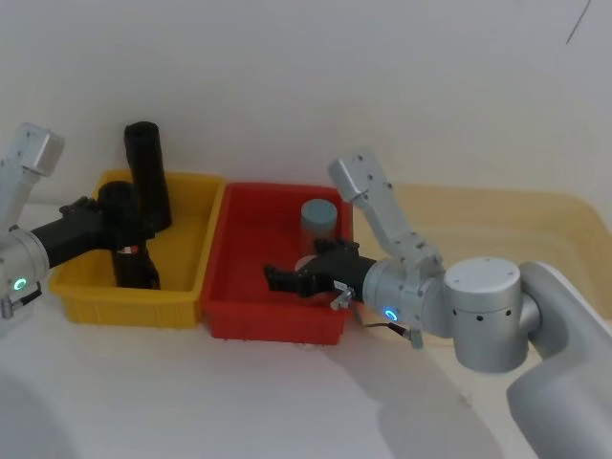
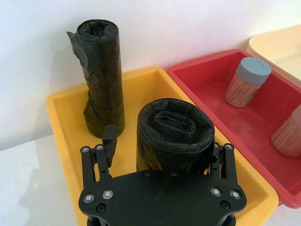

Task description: Pick up the garbage bag with the one hand and transfer it to the other hand.

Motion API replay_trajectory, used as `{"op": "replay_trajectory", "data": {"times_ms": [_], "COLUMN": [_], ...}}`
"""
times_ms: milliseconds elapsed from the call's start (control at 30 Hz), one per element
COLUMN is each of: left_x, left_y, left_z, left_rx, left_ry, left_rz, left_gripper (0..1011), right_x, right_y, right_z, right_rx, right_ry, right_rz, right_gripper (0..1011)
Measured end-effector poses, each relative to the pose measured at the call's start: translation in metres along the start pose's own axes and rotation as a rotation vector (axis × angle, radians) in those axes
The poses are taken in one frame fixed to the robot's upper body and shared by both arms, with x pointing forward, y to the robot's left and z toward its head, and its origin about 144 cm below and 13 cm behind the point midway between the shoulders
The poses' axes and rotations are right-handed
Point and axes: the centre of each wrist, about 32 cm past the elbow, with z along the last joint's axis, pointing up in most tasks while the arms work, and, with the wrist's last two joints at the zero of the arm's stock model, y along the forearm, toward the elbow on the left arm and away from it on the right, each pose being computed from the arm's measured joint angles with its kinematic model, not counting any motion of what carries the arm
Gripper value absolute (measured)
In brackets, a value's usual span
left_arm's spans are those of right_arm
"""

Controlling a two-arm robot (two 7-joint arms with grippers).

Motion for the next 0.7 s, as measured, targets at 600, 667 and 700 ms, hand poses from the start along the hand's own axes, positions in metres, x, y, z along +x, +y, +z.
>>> {"op": "replay_trajectory", "data": {"times_ms": [600,667,700], "left_x": [0.0,0.0,0.0], "left_y": [0.0,0.0,0.0], "left_z": [0.0,0.0,0.0], "left_rx": [0.0,0.001,0.001], "left_ry": [0.0,0.0,0.0], "left_rz": [0.001,0.001,0.001], "left_gripper": [1001,1001,1001], "right_x": [0.018,0.021,0.021], "right_y": [0.011,0.011,0.012], "right_z": [0.004,0.004,0.004], "right_rx": [-0.057,-0.064,-0.067], "right_ry": [-0.02,-0.019,-0.019], "right_rz": [-0.006,-0.006,-0.006], "right_gripper": [1000,1000,1000]}}
